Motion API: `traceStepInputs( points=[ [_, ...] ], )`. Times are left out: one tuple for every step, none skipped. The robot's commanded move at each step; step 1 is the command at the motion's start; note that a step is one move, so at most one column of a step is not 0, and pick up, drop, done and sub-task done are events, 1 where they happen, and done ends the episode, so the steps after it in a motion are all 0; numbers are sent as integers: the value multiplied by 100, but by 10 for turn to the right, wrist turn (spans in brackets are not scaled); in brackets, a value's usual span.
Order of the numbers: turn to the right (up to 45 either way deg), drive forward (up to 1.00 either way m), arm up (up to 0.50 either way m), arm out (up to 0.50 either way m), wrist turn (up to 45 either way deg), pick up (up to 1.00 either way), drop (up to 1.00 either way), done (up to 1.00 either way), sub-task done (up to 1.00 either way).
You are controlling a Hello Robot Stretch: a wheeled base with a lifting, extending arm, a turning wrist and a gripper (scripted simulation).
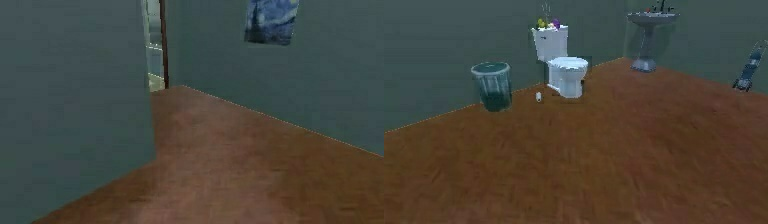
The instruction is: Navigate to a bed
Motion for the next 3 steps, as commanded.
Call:
traceStepInputs(
  points=[
    [0,100,0,0,0,0,0,0,0],
    [0,95,0,0,0,0,0,0,0],
    [-240,0,0,0,0,0,0,0,0]
  ],
)
